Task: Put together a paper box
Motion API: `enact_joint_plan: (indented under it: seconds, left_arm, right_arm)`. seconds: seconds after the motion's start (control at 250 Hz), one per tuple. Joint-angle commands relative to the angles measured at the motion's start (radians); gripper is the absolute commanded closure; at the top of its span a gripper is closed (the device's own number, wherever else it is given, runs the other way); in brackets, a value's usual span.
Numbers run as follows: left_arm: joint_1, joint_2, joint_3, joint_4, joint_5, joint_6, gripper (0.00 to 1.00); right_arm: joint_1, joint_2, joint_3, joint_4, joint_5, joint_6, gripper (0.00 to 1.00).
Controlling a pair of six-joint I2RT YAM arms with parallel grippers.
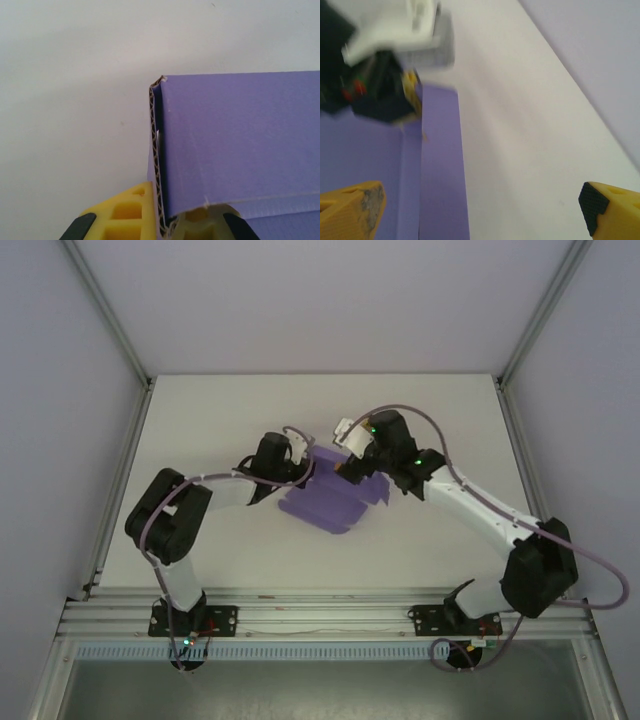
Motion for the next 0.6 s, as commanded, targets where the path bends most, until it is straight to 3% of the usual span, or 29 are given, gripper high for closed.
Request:
enact_joint_plan:
  seconds: [0.0, 0.104, 0.22, 0.404, 0.596]
  left_arm:
    - [-0.042, -0.042, -0.045, -0.002, -0.037, 0.086, 1.00]
    - [-0.072, -0.054, -0.068, -0.007, -0.040, 0.114, 1.00]
    - [-0.074, -0.061, -0.102, 0.035, -0.013, 0.114, 1.00]
    - [-0.081, -0.037, -0.103, 0.048, 0.005, 0.115, 1.00]
    - [-0.089, -0.001, -0.097, 0.060, -0.002, 0.114, 1.00]
  right_arm:
    - [-0.040, 0.029, 0.033, -0.030, -0.118, 0.411, 0.00]
    - [-0.093, 0.130, 0.134, -0.192, -0.207, 0.602, 0.00]
    - [-0.145, 0.263, 0.235, -0.355, -0.341, 0.630, 0.09]
    - [-0.154, 0.381, 0.271, -0.375, -0.471, 0.584, 0.16]
    - [-0.154, 0.452, 0.265, -0.355, -0.440, 0.595, 0.20]
